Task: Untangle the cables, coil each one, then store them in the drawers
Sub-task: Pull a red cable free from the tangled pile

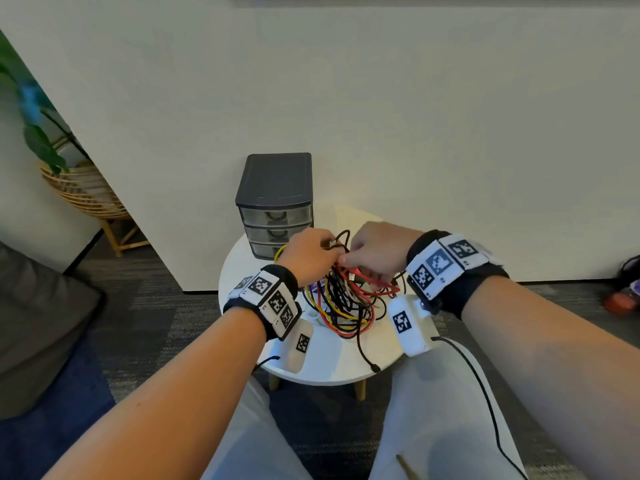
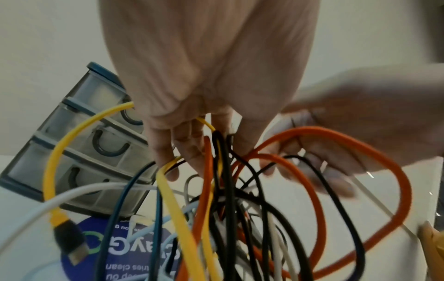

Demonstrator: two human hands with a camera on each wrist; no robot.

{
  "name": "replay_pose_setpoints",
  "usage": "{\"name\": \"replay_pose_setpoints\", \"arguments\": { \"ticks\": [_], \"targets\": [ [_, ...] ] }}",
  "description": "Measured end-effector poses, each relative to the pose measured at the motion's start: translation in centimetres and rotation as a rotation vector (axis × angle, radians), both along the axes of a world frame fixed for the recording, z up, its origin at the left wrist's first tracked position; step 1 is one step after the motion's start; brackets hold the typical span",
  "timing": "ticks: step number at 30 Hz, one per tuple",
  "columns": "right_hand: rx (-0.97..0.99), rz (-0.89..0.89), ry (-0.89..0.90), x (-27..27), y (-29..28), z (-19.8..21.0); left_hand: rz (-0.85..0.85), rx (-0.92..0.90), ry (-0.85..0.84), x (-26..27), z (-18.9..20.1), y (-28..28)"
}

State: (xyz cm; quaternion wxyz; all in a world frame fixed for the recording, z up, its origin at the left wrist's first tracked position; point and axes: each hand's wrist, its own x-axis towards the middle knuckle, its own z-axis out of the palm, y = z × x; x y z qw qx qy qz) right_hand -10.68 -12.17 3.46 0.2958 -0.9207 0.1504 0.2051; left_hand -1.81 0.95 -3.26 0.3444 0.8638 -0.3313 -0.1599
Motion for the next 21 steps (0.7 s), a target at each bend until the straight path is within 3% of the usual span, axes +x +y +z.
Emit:
{"name": "replay_pose_setpoints", "arguments": {
  "ticks": [2, 4, 7, 11, 17, 21],
  "targets": [
    [-0.054, 0.067, -0.015, -0.1, 0.4, -0.4, -0.040, 0.029, 0.055, 0.0, 0.2, 0.2],
    [-0.043, 0.025, -0.049, 0.0, 0.4, -0.6, -0.059, 0.044, 0.075, -0.1, 0.3, 0.5],
    [0.161, -0.119, -0.163, -0.2, 0.2, 0.2, -0.085, 0.043, 0.070, -0.1, 0.0, 1.0],
    [0.539, -0.149, -0.451, -0.7, -0.7, 2.6, -0.021, 0.074, 0.012, 0.1, -0.1, 1.3],
    [0.812, -0.226, -0.689, -1.1, -2.7, 3.8, -0.057, 0.043, 0.092, 0.4, 0.9, 2.2],
    [0.794, -0.215, -0.765, -1.1, -2.7, 4.8, -0.041, 0.040, 0.071, 0.2, 0.4, 2.3]
  ]
}}
